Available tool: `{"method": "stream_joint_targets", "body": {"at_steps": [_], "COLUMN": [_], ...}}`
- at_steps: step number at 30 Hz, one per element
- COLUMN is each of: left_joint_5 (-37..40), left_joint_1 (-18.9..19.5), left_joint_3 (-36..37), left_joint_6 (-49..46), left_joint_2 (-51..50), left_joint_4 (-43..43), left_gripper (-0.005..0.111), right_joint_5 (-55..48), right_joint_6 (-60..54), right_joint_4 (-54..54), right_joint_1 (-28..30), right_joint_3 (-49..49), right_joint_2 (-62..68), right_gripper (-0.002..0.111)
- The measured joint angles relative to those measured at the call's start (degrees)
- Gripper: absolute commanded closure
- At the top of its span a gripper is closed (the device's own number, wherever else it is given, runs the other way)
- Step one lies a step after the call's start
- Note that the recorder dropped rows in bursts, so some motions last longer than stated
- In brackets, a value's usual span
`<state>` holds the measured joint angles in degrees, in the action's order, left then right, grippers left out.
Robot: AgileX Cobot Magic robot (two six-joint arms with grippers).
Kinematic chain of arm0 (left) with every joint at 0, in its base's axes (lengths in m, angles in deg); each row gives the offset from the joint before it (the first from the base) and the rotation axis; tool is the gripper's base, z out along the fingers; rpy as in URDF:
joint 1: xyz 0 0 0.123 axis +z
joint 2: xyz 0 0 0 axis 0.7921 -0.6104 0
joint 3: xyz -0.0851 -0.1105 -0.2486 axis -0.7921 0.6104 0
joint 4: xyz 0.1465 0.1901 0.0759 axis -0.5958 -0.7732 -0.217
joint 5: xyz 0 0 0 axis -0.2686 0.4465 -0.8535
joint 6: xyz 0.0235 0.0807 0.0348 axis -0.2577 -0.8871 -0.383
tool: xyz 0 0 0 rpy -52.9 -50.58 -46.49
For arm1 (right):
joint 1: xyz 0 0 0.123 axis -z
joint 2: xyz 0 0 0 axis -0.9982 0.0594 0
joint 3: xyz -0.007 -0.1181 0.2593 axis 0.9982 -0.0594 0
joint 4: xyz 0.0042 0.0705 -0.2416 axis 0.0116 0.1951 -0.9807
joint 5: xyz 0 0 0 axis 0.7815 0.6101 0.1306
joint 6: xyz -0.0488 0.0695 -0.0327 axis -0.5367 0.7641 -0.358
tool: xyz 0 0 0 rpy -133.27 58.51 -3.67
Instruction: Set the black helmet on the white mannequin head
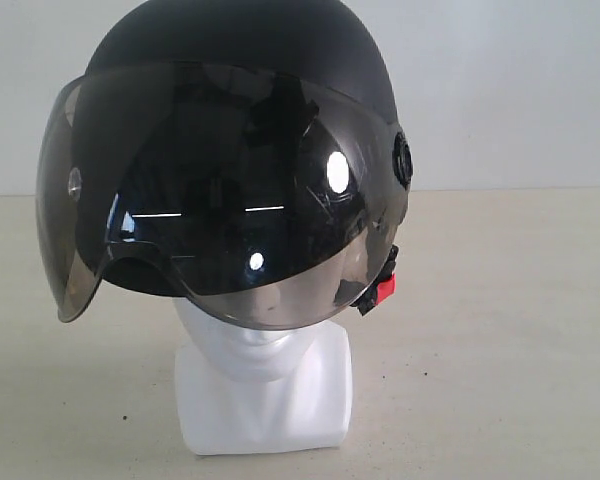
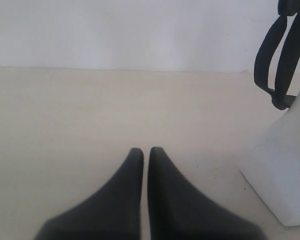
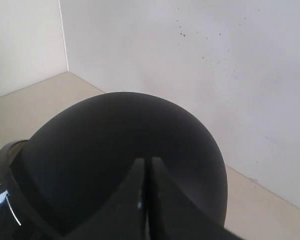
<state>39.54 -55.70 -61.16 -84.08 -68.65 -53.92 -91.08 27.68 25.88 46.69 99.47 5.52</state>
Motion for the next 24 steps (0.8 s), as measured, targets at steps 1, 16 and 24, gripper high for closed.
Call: {"method": "stream_joint_targets", "body": {"at_steps": [1, 16, 24], "left_joint_5": [0.0, -17.4, -29.7], "left_joint_1": [0.0, 0.0, 0.0], "left_joint_3": [0.0, 0.0, 0.0], "left_joint_6": [-0.3, -0.8, 6.5], "left_joint_2": [0.0, 0.0, 0.0], "left_joint_4": [0.0, -0.6, -0.6], "left_gripper": [0.102, 0.102, 0.102], "right_joint_5": [0.0, 0.0, 0.0], "right_joint_6": [-0.2, -1.6, -3.1], "right_joint_4": [0.1, 0.4, 0.4], "right_joint_1": [0.0, 0.0, 0.0], "right_joint_3": [0.0, 0.0, 0.0], "right_joint_2": [0.0, 0.0, 0.0], "right_gripper": [0.108, 0.108, 0.108]}}
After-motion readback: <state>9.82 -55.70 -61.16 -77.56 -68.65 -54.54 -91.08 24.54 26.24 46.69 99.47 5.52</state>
